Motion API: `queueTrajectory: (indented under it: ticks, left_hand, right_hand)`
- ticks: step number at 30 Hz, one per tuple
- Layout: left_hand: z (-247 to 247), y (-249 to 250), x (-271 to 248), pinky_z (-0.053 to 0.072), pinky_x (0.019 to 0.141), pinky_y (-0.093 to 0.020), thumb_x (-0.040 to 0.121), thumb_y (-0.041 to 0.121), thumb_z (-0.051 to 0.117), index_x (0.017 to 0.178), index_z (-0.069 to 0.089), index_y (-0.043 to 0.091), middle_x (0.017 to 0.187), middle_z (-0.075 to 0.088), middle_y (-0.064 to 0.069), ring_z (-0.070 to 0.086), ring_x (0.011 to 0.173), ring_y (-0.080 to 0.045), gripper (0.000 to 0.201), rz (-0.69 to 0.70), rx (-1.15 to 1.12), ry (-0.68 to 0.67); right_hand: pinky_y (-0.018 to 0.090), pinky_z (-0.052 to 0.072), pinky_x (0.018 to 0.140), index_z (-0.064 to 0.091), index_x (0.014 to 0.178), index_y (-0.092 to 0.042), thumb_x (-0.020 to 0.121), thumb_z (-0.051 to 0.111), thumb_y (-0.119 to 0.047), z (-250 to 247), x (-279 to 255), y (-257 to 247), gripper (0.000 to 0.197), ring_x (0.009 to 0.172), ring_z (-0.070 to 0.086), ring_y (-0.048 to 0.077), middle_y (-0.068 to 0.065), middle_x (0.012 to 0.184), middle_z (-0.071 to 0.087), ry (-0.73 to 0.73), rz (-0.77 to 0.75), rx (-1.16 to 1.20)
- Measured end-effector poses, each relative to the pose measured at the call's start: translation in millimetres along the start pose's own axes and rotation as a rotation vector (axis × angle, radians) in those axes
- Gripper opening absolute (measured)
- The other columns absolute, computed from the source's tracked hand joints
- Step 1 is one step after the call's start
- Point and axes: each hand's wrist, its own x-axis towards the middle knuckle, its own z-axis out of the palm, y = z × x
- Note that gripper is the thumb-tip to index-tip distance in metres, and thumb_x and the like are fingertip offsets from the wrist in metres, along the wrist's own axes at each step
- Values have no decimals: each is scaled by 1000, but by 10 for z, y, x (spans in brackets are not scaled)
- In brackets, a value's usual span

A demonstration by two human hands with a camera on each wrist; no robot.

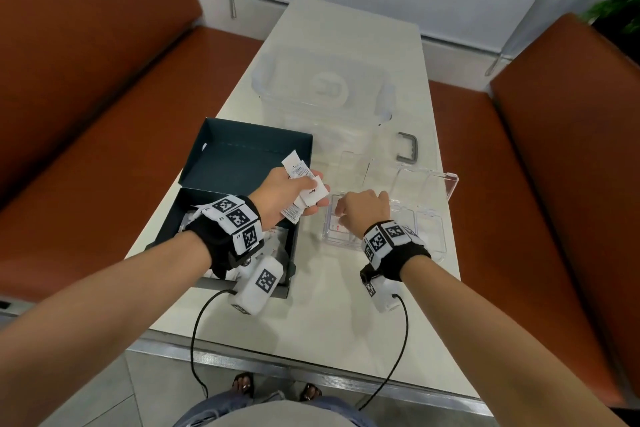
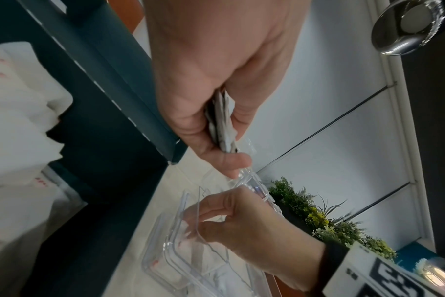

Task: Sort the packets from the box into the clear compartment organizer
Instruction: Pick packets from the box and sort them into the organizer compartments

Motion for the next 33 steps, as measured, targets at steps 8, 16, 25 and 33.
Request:
queueTrajectory:
  ticks: [8, 16, 25, 33]
  left_hand:
    - [-20, -12, 2, 57, 55, -26, 98, 1, 50, 104, 59, 7, 115, 66, -24, 70, 84, -30, 13, -7, -9, 5]
    - [-2, -3, 17, 56, 55, -26, 98, 2, 50, 101, 59, 8, 113, 67, -24, 70, 85, -31, 11, -14, -24, -11]
    - [30, -16, 37, 58, 58, -28, 92, 2, 63, 111, 61, 1, 101, 72, -20, 73, 84, -32, 20, 5, -36, -37]
    - [273, -4, 49, 58, 59, -29, 97, 22, 58, 110, 64, 5, 100, 73, -16, 73, 86, -30, 22, 10, -18, -96]
  right_hand:
    - [42, 29, 99, 61, 120, -31, 91, 55, -36, 32, -4, 6, 30, 112, 54, 22, -6, 113, 66, -63, -13, -74]
    - [42, 29, 97, 61, 118, -32, 93, 47, -19, 7, -37, 22, 32, 107, 54, 22, -4, 109, 66, -49, -24, -83]
    - [20, 45, 75, 70, 98, -27, 92, 56, -24, -358, -240, 146, 16, 79, 62, 2, -9, 85, 71, 269, 8, 859]
    - [16, 45, 55, 66, 93, -8, 84, 72, -15, -469, -422, 262, 13, 61, 66, 12, 2, 79, 69, 200, 68, 1242]
